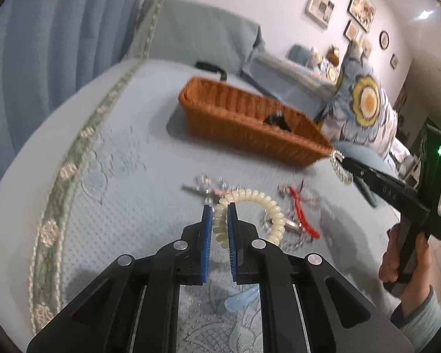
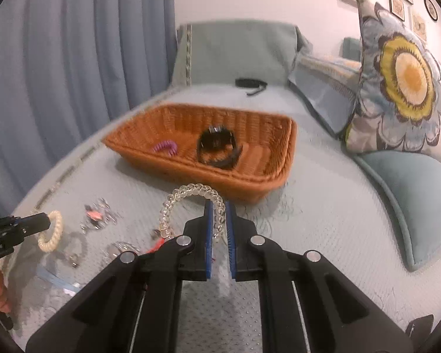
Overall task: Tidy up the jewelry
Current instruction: 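Carry both bracelets over the basket and open both tools to release, then grasp the blue hair clip with the left tool while the right tool grasps the red cord bracelet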
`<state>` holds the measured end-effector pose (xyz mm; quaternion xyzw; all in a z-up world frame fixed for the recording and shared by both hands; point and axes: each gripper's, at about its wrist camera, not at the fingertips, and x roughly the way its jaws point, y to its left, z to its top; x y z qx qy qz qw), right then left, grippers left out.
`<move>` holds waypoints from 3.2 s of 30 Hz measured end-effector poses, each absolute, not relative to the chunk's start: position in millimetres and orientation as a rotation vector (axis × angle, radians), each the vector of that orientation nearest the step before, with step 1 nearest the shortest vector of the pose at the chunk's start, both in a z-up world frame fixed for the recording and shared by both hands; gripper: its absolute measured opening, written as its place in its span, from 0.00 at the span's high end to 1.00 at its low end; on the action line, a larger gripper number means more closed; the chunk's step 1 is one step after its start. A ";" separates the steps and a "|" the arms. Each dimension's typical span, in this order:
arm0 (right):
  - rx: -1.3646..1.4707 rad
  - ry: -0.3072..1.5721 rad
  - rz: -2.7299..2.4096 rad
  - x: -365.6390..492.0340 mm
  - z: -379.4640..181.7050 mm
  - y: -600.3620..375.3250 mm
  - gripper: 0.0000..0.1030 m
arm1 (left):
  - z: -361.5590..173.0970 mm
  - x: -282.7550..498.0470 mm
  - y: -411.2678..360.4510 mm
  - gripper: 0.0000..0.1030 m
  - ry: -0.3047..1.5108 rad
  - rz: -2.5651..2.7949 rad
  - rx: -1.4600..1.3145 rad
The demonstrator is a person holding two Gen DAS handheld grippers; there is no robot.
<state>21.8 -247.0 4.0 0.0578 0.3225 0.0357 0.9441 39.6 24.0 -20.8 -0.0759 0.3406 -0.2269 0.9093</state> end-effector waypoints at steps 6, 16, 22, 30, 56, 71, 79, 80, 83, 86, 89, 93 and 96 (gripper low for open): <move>0.149 0.612 0.083 21.6 19.9 -251.6 0.93 | 5.8 46.4 15.0 0.92 0.636 -0.455 -0.140; 0.215 0.663 0.095 106.5 41.1 -260.7 0.93 | 56.9 118.0 -29.0 0.92 0.531 -0.483 -0.090; 0.254 0.778 0.064 185.3 27.2 -267.4 0.93 | 46.3 181.6 -58.7 0.92 0.552 -0.449 -0.022; 0.231 0.881 0.088 234.3 -2.3 -247.5 0.93 | 6.0 224.2 -75.2 0.92 0.633 -0.416 0.009; 0.254 0.826 0.179 126.7 29.6 -246.8 0.70 | 56.1 122.2 -22.5 0.67 0.540 -0.485 -0.062; 0.240 0.872 0.246 8.6 -22.9 -208.4 0.70 | -15.0 12.8 36.6 0.67 0.720 -0.492 -0.145; 0.169 0.907 0.293 7.6 -33.5 -177.2 0.70 | -43.3 20.8 19.0 0.67 0.824 -0.567 -0.068; 0.145 0.911 0.289 6.7 -34.2 -172.4 0.70 | -43.5 19.1 17.3 0.67 0.823 -0.570 -0.059; 0.102 0.928 0.246 8.0 -38.9 -170.0 0.70 | -44.6 16.9 14.2 0.67 0.832 -0.592 -0.035; 0.125 0.944 0.229 6.8 -41.8 -181.9 0.71 | -47.4 12.2 13.0 0.67 0.848 -0.622 -0.024; 0.126 0.944 0.180 9.1 -41.2 -195.9 0.78 | -45.4 7.0 10.6 0.67 0.847 -0.663 -0.005; 0.144 0.951 0.158 13.0 -44.0 -208.6 0.81 | -51.4 4.9 3.4 0.67 0.891 -0.712 0.014; 0.143 0.966 0.183 13.9 -44.6 -210.5 0.81 | -57.2 3.2 -2.0 0.67 0.919 -0.722 0.048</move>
